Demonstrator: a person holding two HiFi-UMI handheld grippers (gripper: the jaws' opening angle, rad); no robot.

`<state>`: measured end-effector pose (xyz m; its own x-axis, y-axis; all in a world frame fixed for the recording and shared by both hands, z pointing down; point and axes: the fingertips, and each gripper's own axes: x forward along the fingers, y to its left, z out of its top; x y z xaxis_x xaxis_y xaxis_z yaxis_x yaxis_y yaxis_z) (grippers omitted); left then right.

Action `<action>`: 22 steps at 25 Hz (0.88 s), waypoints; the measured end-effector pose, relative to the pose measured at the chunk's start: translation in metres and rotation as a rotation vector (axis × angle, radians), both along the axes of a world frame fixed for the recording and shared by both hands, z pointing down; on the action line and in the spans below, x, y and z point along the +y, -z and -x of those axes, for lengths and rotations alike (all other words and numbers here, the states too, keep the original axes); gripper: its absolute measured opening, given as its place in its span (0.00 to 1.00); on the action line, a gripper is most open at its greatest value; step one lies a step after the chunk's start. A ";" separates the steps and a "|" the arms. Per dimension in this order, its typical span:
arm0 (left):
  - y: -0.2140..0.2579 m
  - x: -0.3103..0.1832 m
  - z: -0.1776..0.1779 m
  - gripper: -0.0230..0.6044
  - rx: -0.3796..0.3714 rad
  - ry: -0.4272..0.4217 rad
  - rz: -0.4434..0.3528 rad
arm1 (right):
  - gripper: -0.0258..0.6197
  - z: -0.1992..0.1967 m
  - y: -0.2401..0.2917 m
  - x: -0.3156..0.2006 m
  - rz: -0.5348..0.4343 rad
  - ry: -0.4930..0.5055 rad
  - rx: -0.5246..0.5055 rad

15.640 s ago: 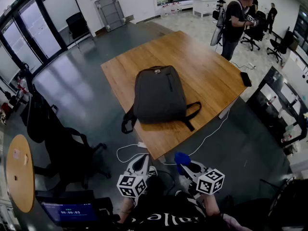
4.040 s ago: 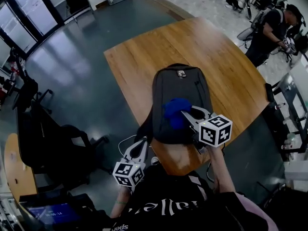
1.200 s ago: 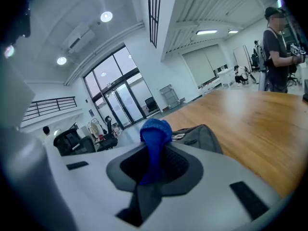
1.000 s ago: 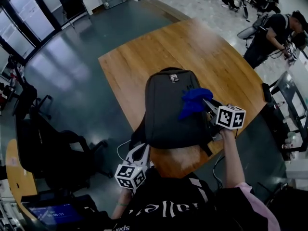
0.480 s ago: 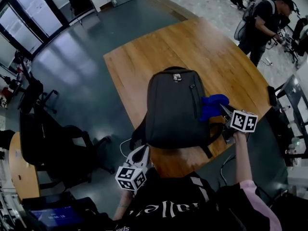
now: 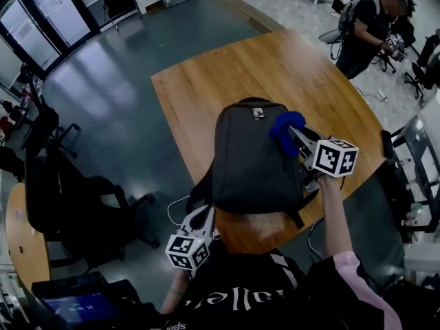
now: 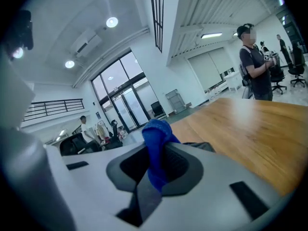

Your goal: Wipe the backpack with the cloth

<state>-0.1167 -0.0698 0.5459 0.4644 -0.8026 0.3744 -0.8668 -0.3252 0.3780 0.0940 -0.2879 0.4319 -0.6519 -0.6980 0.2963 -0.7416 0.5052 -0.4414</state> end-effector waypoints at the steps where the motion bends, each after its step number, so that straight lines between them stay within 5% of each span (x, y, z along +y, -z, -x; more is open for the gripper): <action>1: 0.001 -0.002 0.003 0.03 0.004 -0.007 -0.006 | 0.12 0.020 0.004 -0.003 -0.005 0.018 -0.006; 14: -0.001 -0.007 0.034 0.03 0.039 -0.017 -0.007 | 0.12 0.229 -0.020 -0.034 0.095 0.239 -0.071; 22: -0.002 -0.012 0.045 0.03 0.047 -0.029 -0.005 | 0.12 0.237 -0.085 -0.063 0.236 0.174 -0.012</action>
<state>-0.1615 -0.0818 0.5482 0.5049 -0.7902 0.3473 -0.8381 -0.3524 0.4165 -0.1425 -0.3505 0.5171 -0.7600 -0.4881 0.4292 -0.6471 0.5063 -0.5700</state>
